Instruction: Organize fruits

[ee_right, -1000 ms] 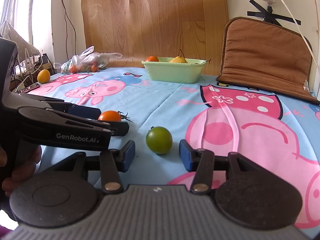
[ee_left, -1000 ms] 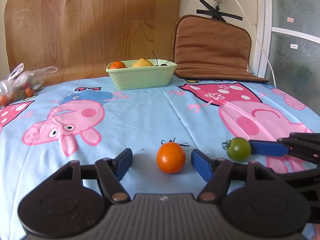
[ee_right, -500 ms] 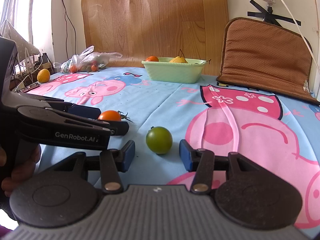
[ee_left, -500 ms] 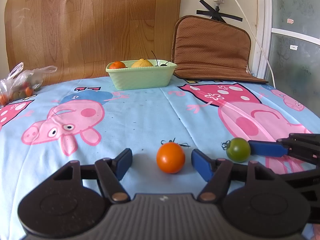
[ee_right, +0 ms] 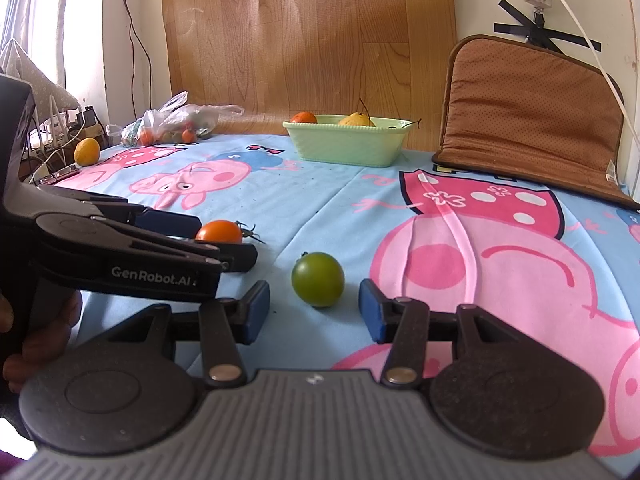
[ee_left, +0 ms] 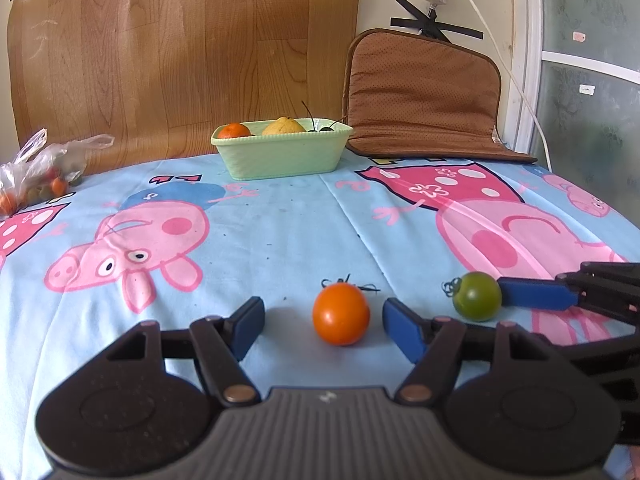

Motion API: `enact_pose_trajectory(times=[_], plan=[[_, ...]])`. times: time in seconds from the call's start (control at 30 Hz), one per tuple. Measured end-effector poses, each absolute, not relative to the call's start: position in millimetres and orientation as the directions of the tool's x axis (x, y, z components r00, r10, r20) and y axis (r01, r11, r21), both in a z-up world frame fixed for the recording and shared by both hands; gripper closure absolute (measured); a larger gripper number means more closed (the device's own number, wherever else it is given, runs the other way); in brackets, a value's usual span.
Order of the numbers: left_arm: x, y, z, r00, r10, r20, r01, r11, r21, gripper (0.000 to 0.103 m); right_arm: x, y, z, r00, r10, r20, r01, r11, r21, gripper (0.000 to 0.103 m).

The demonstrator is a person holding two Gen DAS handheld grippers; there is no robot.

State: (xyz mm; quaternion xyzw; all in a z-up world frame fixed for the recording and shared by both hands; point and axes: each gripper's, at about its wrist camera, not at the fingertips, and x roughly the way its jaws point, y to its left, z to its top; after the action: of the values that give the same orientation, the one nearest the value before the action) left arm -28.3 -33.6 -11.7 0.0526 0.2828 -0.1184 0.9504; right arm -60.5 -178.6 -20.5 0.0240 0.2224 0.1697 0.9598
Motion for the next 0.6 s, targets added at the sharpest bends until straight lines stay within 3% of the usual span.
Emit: enact_pose_trajectory(times=[0.6], plan=[[-28.3, -32.3, -11.7, 0.811, -0.203, -0.549, 0.26, 0.965, 0.028, 0.036, -61.5, -178.1, -19.7, 0.843, 0.333, -0.422, -0.315, 0.942, 0.113, 0.05]])
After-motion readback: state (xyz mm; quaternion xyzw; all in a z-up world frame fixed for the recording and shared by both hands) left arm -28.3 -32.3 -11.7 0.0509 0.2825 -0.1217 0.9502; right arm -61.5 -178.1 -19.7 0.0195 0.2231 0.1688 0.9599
